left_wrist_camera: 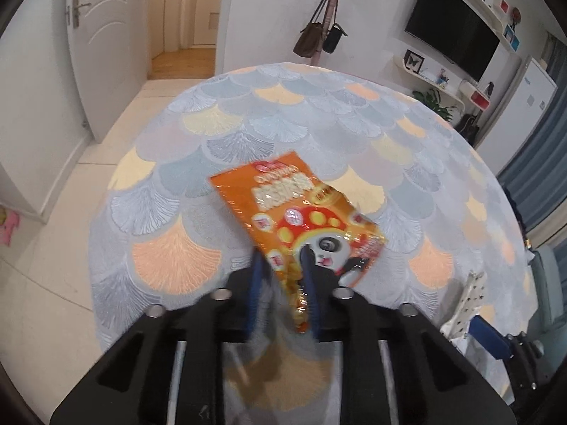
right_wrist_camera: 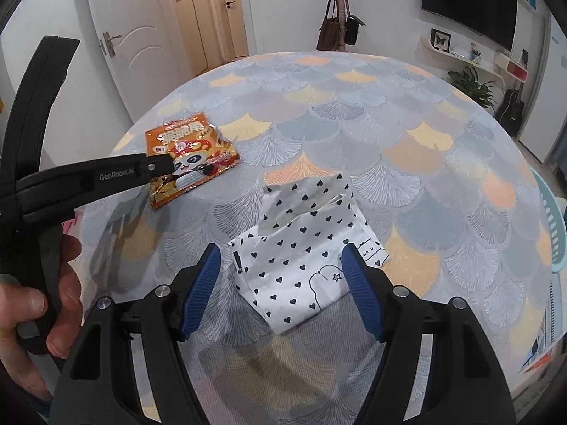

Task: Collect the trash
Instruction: 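Grasp the white heart-print paper bag with the right tool, then carry the snack bag and paper bag over the basket and open both tools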

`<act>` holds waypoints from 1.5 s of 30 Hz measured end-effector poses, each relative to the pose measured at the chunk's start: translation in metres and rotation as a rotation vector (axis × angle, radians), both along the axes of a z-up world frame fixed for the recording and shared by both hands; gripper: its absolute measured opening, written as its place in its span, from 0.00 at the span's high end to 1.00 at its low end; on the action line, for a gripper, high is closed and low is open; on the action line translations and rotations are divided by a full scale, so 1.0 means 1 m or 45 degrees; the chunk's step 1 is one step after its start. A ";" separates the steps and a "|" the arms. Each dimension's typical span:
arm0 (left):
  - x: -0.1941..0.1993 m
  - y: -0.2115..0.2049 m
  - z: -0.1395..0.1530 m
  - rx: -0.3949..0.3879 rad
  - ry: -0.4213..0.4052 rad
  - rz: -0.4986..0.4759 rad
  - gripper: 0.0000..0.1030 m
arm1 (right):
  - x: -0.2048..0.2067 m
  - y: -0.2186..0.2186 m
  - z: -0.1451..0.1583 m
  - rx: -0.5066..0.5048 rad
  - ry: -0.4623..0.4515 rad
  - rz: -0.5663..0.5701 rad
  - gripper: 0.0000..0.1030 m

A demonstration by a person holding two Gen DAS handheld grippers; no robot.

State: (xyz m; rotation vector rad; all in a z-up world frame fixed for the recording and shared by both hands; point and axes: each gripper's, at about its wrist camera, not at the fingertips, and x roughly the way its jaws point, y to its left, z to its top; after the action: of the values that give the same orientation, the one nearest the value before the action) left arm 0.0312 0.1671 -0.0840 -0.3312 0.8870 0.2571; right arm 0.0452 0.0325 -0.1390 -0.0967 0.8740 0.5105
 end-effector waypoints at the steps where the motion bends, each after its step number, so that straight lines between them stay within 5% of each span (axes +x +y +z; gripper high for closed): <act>1: -0.001 0.001 0.000 0.003 -0.002 0.001 0.90 | 0.000 0.000 0.000 -0.008 -0.004 -0.004 0.35; 12: -0.011 -0.002 0.017 -0.065 -0.141 -0.093 0.99 | 0.001 -0.004 0.004 0.001 0.001 -0.004 0.90; 26: 0.005 -0.048 0.069 -0.030 -0.300 -0.246 0.99 | 0.017 -0.070 0.052 0.199 -0.159 -0.134 0.93; 45: 0.127 -0.222 0.096 -0.035 -0.334 -0.687 0.99 | 0.103 -0.243 0.074 0.191 -0.297 -0.643 0.93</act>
State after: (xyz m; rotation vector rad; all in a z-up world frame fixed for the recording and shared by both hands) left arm 0.1586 -0.0546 0.0122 -0.1367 0.6900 -0.2931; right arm 0.1484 -0.2110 -0.0647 0.1962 0.5981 0.0862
